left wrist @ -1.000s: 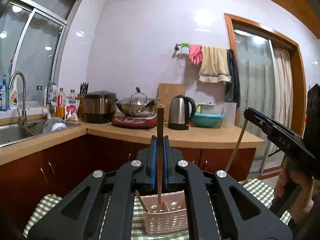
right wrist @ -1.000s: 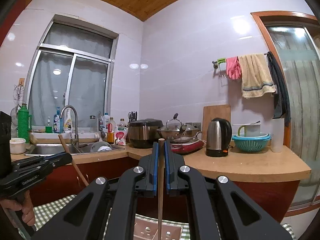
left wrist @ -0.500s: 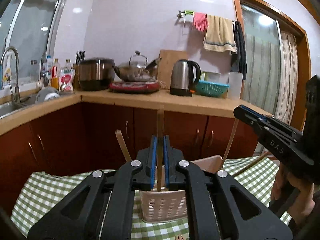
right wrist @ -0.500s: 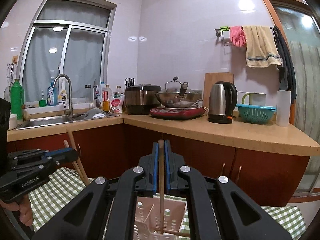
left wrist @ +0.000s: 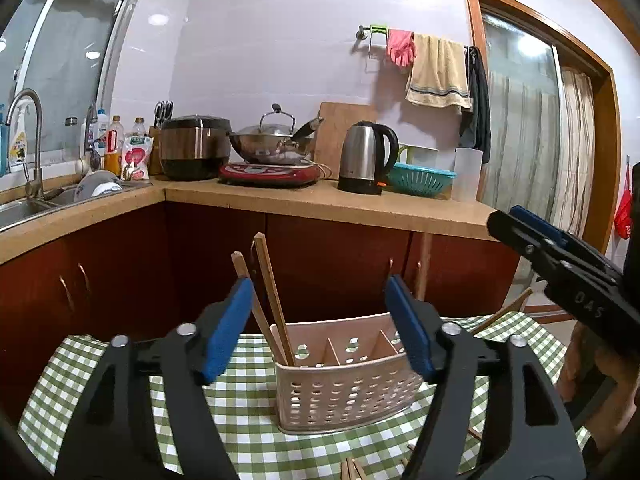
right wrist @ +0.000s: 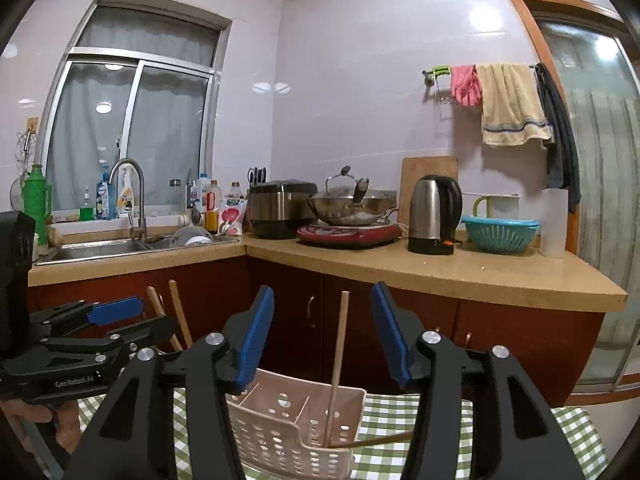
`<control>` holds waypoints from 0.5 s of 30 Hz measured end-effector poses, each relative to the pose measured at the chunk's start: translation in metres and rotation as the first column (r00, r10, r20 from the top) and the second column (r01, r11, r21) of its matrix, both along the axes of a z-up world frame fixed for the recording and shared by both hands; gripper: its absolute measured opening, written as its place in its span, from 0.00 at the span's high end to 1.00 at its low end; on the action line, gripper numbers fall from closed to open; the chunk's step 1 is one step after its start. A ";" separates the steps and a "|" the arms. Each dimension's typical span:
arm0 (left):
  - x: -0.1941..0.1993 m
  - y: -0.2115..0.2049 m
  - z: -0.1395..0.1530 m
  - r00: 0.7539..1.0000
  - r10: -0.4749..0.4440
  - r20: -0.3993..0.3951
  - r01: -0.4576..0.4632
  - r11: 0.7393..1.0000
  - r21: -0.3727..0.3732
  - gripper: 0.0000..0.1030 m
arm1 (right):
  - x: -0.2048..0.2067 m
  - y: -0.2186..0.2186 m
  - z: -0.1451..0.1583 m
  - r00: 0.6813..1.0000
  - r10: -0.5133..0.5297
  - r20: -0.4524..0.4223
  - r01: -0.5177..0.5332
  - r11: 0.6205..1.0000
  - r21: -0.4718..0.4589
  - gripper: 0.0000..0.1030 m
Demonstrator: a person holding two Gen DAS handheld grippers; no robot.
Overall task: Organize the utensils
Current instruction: 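Open both tools to release the chopsticks in the basket, then close the left tool on a chopstick while the right tool grasps another chopstick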
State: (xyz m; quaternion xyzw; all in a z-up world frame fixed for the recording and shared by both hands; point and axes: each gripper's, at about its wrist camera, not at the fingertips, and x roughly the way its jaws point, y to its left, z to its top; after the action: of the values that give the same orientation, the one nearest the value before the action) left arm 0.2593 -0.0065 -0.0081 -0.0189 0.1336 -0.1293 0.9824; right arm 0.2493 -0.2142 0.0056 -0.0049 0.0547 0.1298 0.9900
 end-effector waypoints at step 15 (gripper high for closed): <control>-0.074 0.020 -0.019 0.996 0.078 -0.039 -0.078 0.997 -0.009 0.05 | -0.083 -0.028 -0.019 0.998 -0.048 -0.044 0.049 0.999 0.019 0.32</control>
State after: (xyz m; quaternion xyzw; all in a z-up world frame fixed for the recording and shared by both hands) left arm 0.1857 0.0139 -0.0268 -0.0319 0.1512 -0.0912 0.9838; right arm 0.1666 -0.2419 -0.0130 0.0090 0.0750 0.1063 0.9915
